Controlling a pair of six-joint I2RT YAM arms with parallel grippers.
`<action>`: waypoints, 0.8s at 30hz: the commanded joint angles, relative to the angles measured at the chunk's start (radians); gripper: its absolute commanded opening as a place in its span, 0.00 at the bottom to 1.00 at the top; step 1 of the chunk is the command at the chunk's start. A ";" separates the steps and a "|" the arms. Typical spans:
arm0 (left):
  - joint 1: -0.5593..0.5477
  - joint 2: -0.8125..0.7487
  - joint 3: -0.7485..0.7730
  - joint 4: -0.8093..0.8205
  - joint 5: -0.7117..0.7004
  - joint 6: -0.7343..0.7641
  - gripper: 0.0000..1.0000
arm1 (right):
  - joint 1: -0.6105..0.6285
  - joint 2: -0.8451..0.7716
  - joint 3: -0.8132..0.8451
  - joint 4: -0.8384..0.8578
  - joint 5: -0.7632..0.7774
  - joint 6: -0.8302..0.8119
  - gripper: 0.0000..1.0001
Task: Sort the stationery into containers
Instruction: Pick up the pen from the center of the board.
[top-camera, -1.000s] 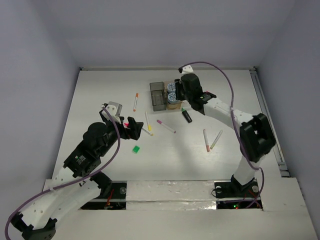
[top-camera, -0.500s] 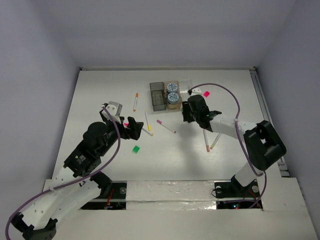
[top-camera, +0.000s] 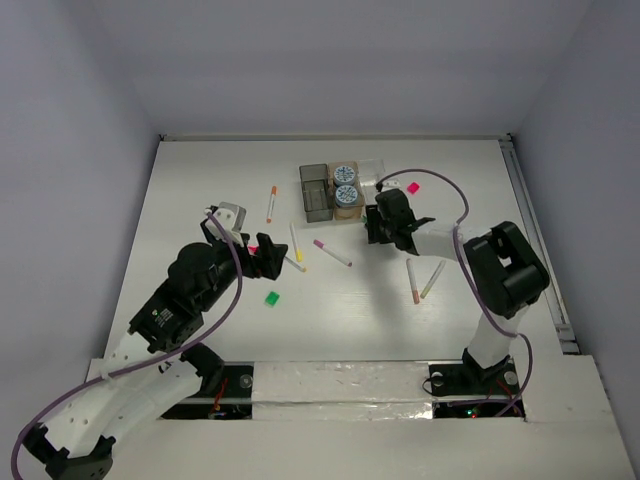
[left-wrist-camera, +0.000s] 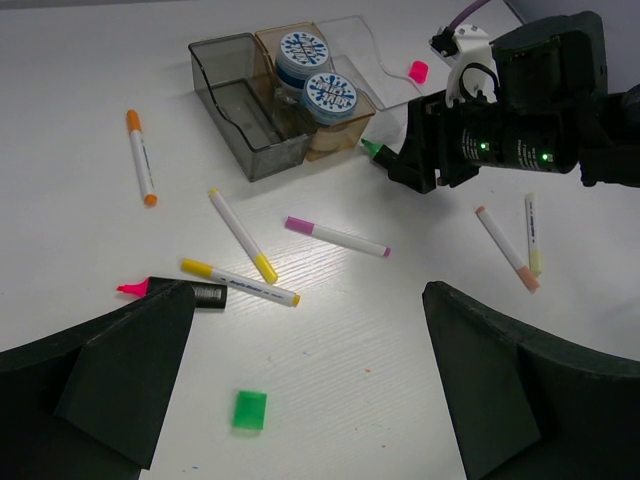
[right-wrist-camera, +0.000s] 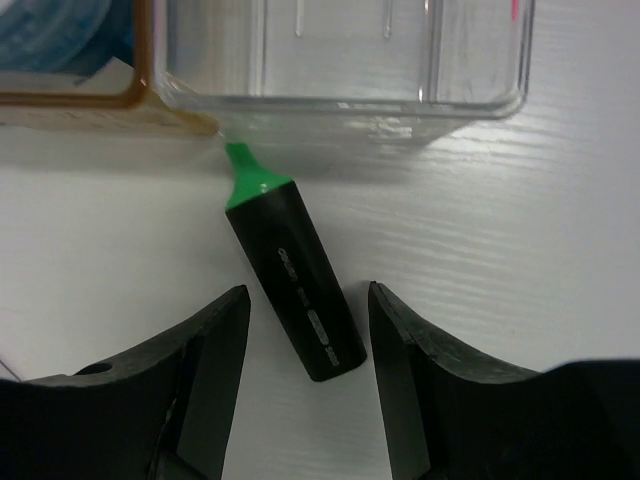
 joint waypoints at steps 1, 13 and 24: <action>0.004 0.017 -0.007 0.034 0.009 -0.003 0.98 | -0.003 0.027 0.062 0.080 -0.020 -0.023 0.57; 0.004 0.032 -0.007 0.037 0.026 -0.001 0.98 | -0.003 0.001 0.032 0.083 -0.044 0.022 0.09; 0.013 0.067 -0.011 0.065 0.106 -0.001 0.67 | 0.129 -0.322 -0.065 0.124 -0.130 0.201 0.08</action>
